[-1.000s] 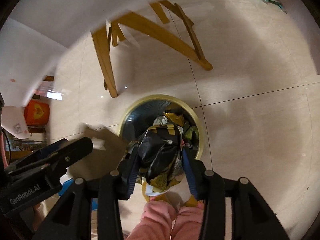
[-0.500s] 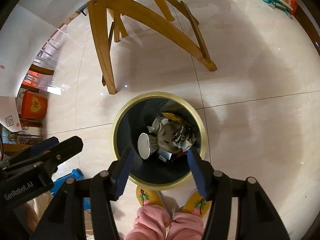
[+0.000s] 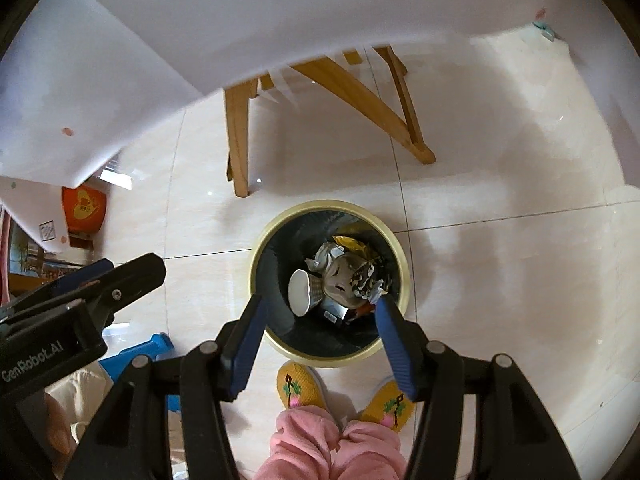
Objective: Collect trash
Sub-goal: 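Move both grippers back over the table toward the milk carton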
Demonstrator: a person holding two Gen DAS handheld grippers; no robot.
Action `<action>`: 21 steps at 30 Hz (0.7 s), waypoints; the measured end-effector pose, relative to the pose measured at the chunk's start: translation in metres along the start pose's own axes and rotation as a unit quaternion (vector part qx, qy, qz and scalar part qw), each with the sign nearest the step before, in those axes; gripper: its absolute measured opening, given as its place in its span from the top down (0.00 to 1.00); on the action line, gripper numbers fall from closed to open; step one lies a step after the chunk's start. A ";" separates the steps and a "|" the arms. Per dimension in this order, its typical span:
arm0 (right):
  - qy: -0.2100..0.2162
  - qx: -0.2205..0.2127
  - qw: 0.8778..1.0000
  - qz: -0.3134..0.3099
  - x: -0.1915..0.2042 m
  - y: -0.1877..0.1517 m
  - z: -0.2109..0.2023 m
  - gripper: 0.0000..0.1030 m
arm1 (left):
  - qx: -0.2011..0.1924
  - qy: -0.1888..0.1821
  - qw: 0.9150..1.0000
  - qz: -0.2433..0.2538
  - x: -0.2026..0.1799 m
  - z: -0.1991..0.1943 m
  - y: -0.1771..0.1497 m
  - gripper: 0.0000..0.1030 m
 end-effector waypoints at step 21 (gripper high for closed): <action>0.019 -0.072 0.995 -0.063 0.062 0.026 -0.199 0.45 | -0.104 0.005 0.995 0.000 -0.001 -0.231 0.016 0.19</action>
Point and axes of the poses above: each gripper's, at about its wrist camera, not at the fingertips, and z roughly the way its jaws point, x to its left, y to its top, the point moved 5 cm from there along z, roughly the way its jaws point, and after that the axes turned 4 degrees about y, right-handed, at the moved point
